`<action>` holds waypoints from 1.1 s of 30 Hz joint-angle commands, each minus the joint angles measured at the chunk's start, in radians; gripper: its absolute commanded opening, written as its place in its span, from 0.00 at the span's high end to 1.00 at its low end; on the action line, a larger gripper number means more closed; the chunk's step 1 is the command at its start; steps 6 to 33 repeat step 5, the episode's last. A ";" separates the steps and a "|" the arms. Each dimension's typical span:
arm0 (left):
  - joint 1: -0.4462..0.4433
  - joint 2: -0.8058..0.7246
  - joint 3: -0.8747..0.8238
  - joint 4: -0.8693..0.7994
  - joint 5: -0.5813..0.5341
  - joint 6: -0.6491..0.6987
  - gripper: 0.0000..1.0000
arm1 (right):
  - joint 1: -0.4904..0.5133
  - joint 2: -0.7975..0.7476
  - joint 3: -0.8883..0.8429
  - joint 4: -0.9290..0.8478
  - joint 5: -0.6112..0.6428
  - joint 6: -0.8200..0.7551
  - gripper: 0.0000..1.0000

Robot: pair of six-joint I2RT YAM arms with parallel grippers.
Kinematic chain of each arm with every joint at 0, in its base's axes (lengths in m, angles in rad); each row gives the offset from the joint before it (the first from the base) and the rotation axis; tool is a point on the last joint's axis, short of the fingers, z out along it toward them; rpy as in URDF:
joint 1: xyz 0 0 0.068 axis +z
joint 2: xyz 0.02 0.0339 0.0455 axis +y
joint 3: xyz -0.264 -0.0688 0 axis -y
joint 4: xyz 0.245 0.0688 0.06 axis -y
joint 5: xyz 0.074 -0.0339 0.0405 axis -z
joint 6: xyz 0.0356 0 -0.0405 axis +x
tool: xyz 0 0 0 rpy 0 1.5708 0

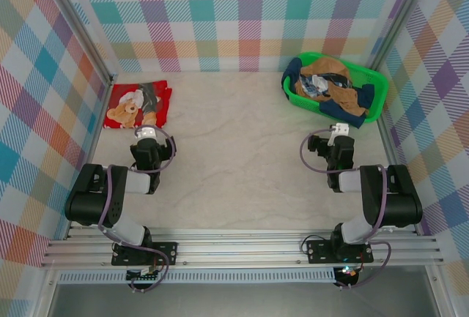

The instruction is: Fold and stack the t-shirts

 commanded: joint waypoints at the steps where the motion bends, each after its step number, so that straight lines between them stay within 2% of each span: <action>1: -0.005 -0.009 0.009 0.028 -0.014 0.014 0.00 | 0.000 0.004 0.028 0.012 -0.034 -0.015 0.00; 33: -0.005 -0.009 0.008 0.029 -0.014 0.012 0.00 | 0.001 0.001 0.021 0.023 -0.037 -0.015 0.00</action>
